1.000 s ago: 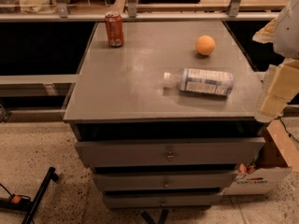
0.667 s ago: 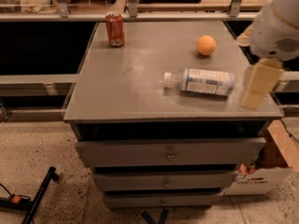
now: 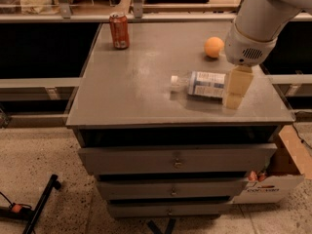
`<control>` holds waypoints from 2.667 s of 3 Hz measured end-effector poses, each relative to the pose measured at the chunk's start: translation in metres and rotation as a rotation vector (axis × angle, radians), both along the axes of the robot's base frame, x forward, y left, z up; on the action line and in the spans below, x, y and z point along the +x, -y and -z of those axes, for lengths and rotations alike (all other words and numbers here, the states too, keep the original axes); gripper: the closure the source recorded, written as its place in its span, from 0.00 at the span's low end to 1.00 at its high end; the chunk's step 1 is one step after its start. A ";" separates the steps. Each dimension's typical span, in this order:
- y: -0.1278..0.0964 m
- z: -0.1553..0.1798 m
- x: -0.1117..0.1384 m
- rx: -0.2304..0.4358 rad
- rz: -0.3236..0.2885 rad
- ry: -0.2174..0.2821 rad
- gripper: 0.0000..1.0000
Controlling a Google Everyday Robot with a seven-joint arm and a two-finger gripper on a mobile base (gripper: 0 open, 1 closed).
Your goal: Place blue plastic bottle upright
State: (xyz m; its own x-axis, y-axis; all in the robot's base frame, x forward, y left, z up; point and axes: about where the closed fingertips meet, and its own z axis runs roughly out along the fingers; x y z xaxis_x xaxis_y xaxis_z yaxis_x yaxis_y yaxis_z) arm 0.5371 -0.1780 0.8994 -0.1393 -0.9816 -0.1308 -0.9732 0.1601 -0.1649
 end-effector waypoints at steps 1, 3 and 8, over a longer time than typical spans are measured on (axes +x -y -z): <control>0.000 0.005 0.017 0.022 -0.011 -0.001 0.00; -0.017 0.027 0.044 0.014 -0.106 -0.023 0.00; -0.034 0.069 0.083 -0.103 -0.032 -0.076 0.41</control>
Offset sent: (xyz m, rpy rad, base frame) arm 0.0540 0.0102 -0.0259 0.0188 0.0318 0.0964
